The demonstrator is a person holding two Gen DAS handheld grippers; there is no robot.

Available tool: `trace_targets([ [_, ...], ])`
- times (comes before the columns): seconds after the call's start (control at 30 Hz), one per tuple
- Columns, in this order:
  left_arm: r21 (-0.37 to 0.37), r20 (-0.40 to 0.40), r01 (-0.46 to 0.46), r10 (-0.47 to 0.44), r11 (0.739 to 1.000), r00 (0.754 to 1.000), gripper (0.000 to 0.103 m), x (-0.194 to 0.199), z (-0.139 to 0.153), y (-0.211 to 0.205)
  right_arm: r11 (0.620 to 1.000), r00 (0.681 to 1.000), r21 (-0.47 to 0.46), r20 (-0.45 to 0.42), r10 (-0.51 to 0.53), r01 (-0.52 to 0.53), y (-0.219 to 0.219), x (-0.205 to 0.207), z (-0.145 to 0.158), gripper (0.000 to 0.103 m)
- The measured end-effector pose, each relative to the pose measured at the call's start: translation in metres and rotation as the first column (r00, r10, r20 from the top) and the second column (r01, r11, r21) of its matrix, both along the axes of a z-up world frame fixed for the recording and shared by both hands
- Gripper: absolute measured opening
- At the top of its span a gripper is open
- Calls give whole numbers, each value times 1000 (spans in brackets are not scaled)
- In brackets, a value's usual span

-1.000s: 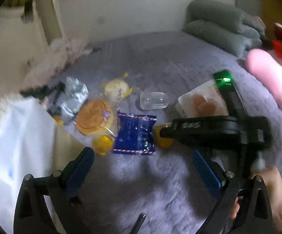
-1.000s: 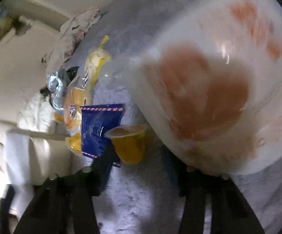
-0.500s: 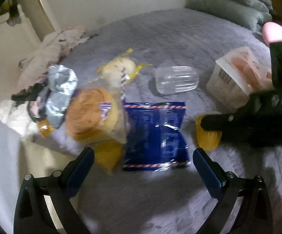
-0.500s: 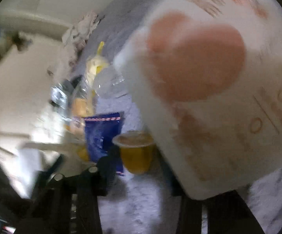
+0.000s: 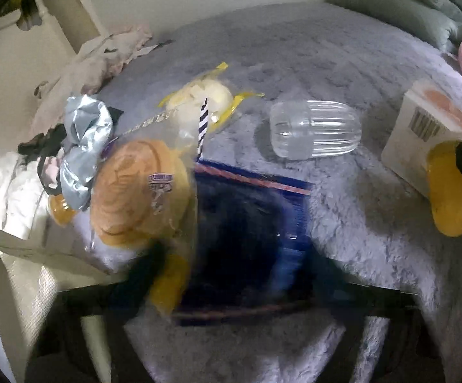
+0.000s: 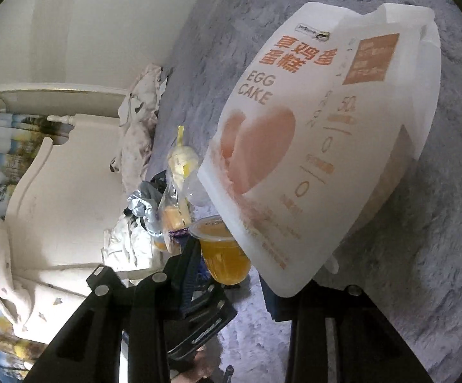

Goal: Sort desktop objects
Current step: 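Grasp the blue snack packet with the left tool while the right tool grasps a yellow jelly cup, then carry packet and yellow cup over the white bag and release both inside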

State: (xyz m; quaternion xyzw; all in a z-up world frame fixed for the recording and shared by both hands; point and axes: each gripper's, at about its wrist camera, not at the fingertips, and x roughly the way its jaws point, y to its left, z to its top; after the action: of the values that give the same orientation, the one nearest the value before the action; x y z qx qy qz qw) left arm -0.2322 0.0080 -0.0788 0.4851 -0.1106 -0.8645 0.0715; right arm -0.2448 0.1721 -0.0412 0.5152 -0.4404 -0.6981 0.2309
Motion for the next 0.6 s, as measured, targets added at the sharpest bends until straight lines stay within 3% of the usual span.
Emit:
trace_targets([
  [0.13, 52, -25, -13, 15, 999, 1000, 39, 11, 13, -1, 1000, 1000, 11, -22, 5, -5, -3, 0, 7, 32],
  [0.27, 72, -114, 21, -12, 997, 993, 39, 41, 56, 4, 1000, 999, 7, -49, 14, -14, -8, 0, 10, 32],
  [0.47, 39, -285, 109, -94, 993, 954, 39, 106, 144, 14, 999, 985, -18, -167, 39, -43, -20, 13, 52, 33],
  [0.6, -28, -336, 75, -80, 997, 938, 39, 145, 184, -4, 992, 956, -69, -283, 78, -101, -30, 37, 89, 33],
])
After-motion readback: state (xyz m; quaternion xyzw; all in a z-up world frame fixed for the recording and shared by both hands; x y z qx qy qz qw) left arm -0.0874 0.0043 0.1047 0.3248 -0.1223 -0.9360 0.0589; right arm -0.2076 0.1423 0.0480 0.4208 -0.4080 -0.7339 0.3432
